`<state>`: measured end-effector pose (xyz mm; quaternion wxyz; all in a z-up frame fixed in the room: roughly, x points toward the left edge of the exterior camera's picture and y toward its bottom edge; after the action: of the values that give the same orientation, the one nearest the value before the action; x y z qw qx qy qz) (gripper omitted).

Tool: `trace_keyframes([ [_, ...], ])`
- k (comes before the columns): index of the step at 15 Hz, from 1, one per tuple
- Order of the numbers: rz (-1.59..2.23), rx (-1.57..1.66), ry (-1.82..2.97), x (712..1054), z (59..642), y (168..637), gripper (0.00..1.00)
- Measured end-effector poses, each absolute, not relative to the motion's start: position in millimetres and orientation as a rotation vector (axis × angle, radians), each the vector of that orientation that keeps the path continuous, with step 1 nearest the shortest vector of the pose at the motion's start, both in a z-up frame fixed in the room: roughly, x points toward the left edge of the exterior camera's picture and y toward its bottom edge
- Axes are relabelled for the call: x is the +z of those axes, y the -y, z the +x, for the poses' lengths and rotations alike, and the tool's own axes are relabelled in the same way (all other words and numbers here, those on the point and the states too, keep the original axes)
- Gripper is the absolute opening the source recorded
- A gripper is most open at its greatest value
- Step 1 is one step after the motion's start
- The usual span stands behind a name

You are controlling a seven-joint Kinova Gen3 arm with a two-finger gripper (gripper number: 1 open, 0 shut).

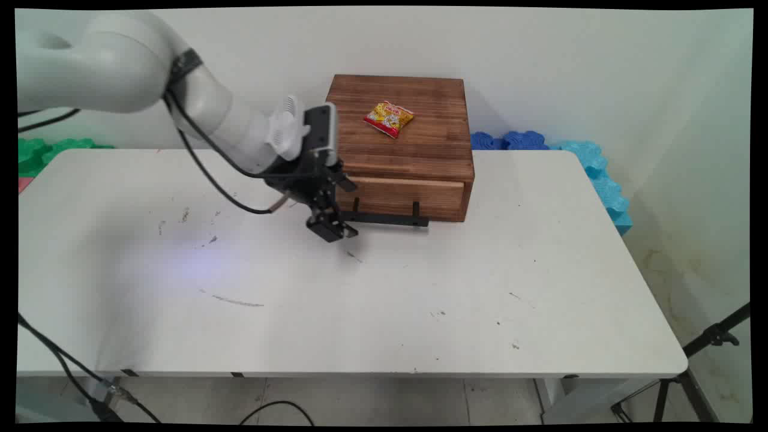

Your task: Open the drawer

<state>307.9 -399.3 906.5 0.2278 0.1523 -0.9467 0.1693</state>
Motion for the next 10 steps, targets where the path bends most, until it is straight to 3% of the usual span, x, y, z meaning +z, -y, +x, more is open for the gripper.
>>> trace_keyframes([
  [10, 0.405, 0.497, 2.646, 869, 270, 430, 1.00],
])
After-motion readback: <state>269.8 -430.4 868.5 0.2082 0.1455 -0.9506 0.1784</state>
